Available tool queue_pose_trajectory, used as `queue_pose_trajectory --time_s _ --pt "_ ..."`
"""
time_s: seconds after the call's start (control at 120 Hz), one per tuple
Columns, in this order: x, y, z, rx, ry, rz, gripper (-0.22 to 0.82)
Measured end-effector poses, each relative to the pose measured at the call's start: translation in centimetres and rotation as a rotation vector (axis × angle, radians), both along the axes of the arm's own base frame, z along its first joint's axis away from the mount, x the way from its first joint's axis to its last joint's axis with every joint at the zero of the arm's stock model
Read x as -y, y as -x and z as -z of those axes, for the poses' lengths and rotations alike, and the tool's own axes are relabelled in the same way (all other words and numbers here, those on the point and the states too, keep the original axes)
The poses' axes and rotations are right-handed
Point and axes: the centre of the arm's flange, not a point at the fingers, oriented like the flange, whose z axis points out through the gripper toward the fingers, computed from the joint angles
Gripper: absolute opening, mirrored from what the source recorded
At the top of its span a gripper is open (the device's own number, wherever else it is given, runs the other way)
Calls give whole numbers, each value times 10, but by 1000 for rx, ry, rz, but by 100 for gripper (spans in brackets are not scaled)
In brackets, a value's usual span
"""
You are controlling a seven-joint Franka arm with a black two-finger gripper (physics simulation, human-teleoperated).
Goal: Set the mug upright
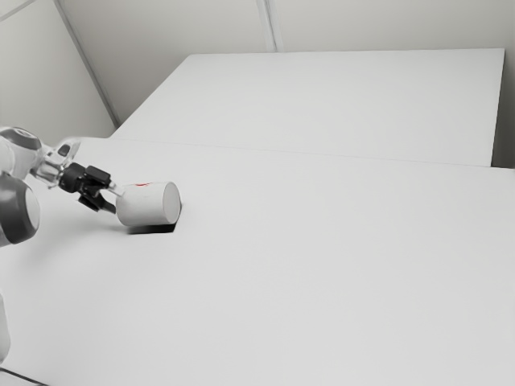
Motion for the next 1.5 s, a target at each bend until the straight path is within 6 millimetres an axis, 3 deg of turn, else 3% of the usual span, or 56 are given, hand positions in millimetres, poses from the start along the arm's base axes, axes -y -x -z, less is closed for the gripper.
queue_pose_trajectory --time_s 0.217,0.683,0.908,1.192,1.5 --pt "1 -10 12 98 68 -76 60" --pt "17 -7 21 108 107 -127 43" --pt "22 -11 -3 142 111 -122 36" --pt "31 -6 -4 134 162 -124 -3" --pt "42 -1 -11 143 226 -128 -16"
